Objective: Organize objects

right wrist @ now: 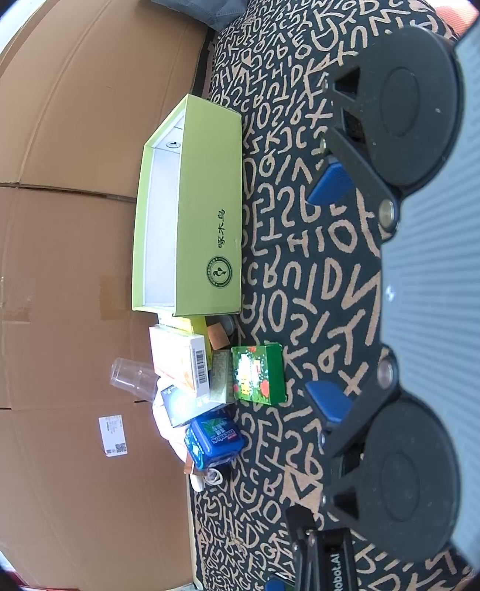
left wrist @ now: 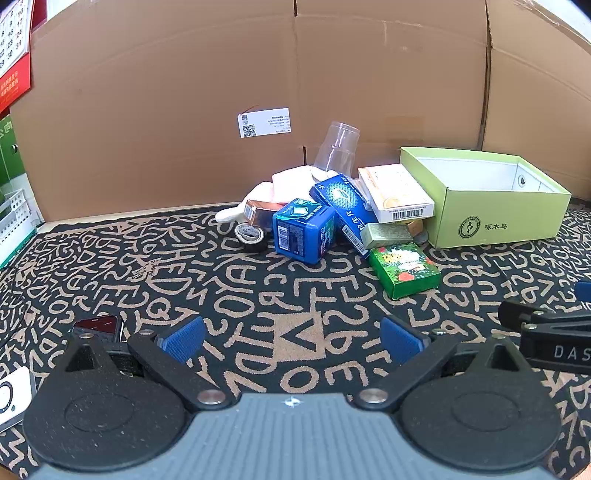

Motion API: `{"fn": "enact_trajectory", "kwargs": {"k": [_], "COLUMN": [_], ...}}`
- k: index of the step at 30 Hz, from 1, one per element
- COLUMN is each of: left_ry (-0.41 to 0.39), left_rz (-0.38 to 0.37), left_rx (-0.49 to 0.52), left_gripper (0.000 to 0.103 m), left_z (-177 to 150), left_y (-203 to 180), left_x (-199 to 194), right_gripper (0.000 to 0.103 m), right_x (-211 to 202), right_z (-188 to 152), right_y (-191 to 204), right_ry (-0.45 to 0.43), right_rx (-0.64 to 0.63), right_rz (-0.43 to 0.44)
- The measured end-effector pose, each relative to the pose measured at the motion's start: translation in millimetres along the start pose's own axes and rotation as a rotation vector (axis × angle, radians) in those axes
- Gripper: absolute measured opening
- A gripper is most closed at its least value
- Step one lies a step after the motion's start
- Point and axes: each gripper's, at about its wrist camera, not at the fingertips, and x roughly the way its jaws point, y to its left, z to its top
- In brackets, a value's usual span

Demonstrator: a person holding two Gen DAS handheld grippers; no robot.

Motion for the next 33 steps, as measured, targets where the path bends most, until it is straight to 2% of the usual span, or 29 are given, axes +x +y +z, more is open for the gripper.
{"fn": "enact_trajectory", "kwargs": {"k": [11,25,29,33], "left_ry": [0.018,0.057,0.055,0.03], "left_rz": [0.005,0.008,-0.025,-0.052], "left_rx": [-0.005,-0.018,-0.033,-0.044], "left_gripper": [0.103,0.103,0.103,0.103], "left_z": [3.1,11.7,19.9,36.9], "left_y": [2.7,11.8,17.1,21.0], "left_x": [11.1,43.7,55.7,72.9], "right_gripper": [0.103,0.103,0.103,0.103], "right_x": [11.0,49.4,61.4,75.4], "right_z": [0.1,1.3,3.7,8.8], "right_y": [3.6,12.9,18.2,24.6], "right_ry": [0.024,0.082,0.079,0.052], "right_rx": [-0.011,-0.034,-0.046,-0.06], "right_rz": [0.003,0.021,0.049,0.132]}}
